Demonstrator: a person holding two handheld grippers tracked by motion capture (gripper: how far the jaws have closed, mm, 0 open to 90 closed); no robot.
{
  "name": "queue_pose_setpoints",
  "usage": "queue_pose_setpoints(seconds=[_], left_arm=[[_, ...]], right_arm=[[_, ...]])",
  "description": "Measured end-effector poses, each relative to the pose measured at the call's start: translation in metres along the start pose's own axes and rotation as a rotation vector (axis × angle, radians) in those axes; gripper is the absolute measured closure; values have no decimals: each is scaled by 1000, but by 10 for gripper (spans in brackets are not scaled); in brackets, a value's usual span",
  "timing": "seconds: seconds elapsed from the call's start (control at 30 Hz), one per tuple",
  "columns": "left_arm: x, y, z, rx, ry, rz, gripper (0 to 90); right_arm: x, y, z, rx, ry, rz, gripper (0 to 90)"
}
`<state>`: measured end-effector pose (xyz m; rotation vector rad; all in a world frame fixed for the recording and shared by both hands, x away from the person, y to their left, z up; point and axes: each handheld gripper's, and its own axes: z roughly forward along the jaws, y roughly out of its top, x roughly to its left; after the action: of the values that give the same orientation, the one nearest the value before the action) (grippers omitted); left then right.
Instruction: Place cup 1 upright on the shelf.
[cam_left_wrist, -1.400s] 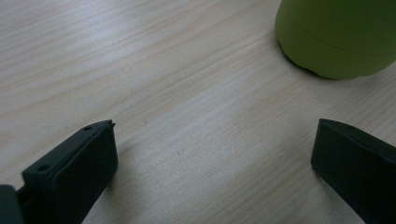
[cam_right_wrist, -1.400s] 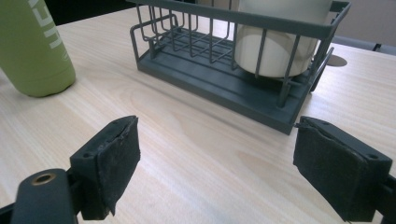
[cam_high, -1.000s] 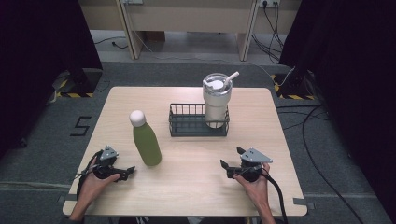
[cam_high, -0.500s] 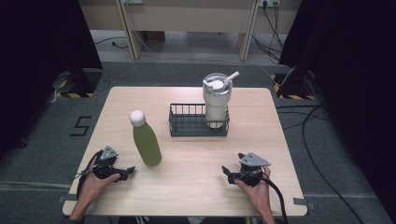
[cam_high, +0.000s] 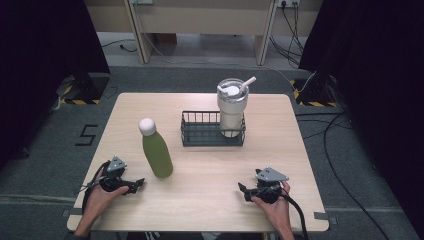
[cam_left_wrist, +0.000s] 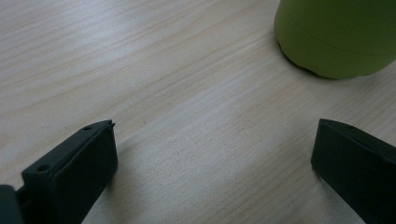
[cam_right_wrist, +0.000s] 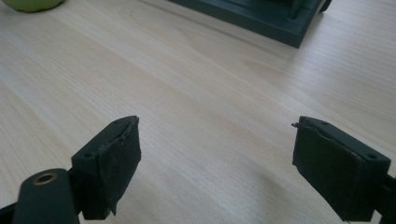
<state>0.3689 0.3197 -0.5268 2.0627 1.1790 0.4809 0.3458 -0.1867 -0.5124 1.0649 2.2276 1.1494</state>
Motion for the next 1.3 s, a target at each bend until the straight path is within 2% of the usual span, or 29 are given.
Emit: queue_pose_setpoints(seconds=[0.27, 0.67, 0.77, 0.9, 1.03, 1.3], left_arm=[[0, 0, 0, 0, 0, 0, 0], [0, 0, 0, 0, 1, 0, 0], [0, 0, 0, 0, 1, 0, 0], [0, 0, 0, 0, 1, 0, 0], [0, 0, 0, 0, 0, 0, 0], [0, 0, 0, 0, 0, 0, 0]], right_arm=[[0, -7, -6, 21, -13, -7, 155], [1, -17, -19, 54, -19, 11, 154], [2, -19, -20, 77, -12, 5, 154], [4, -20, -17, 146, 5, -17, 152], [3, -20, -18, 152, 13, -1, 148], [4, -21, -17, 158, 23, -6, 117]])
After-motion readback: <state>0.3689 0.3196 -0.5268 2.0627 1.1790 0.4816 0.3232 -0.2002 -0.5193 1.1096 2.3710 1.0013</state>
